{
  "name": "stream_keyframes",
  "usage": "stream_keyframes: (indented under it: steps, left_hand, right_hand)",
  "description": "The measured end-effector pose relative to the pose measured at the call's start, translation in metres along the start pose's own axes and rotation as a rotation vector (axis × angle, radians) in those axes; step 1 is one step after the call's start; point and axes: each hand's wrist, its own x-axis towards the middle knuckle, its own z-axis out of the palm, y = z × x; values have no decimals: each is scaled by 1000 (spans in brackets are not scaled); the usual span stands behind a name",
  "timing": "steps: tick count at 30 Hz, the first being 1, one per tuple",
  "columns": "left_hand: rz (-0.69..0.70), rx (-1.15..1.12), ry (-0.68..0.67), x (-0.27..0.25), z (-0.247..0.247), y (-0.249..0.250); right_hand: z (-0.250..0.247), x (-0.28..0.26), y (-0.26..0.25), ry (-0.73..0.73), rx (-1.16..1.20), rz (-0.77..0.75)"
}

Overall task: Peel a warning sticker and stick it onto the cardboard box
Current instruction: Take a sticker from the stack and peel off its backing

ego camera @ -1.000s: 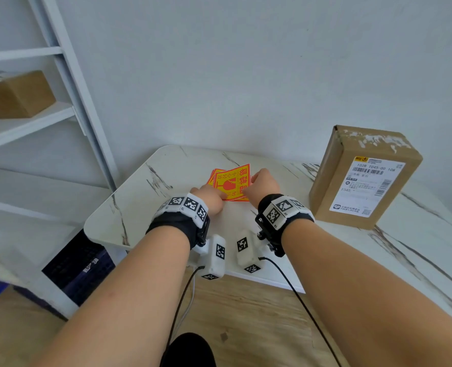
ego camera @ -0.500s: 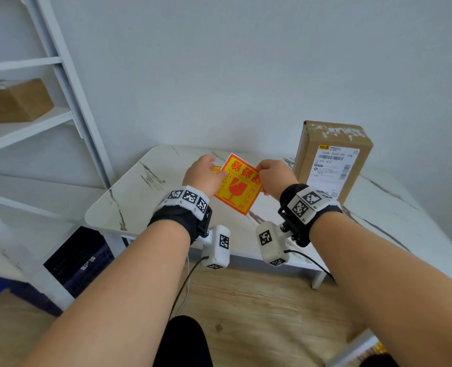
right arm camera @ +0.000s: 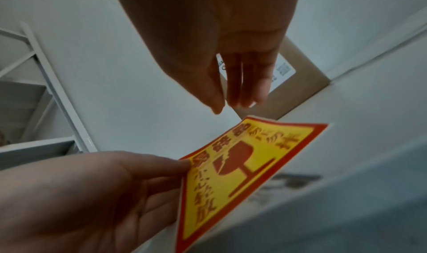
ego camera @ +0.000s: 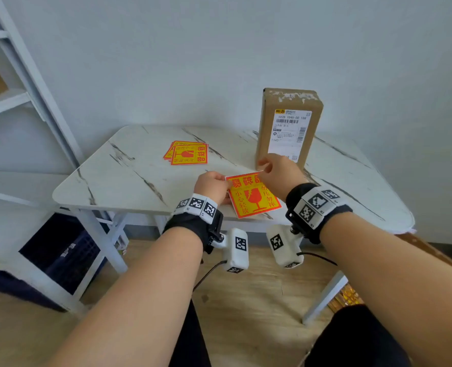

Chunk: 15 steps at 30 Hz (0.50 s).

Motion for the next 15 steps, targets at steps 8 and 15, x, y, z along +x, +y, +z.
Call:
stream_keyframes:
  steps: [8,15]
  left_hand:
    - [-40,97,2,6,9,5]
    - [-108,36,-79,12,2,4]
  right_hand:
    - [15,-6,15,-124,59,51]
    - [14,-4,20,-154,33,1]
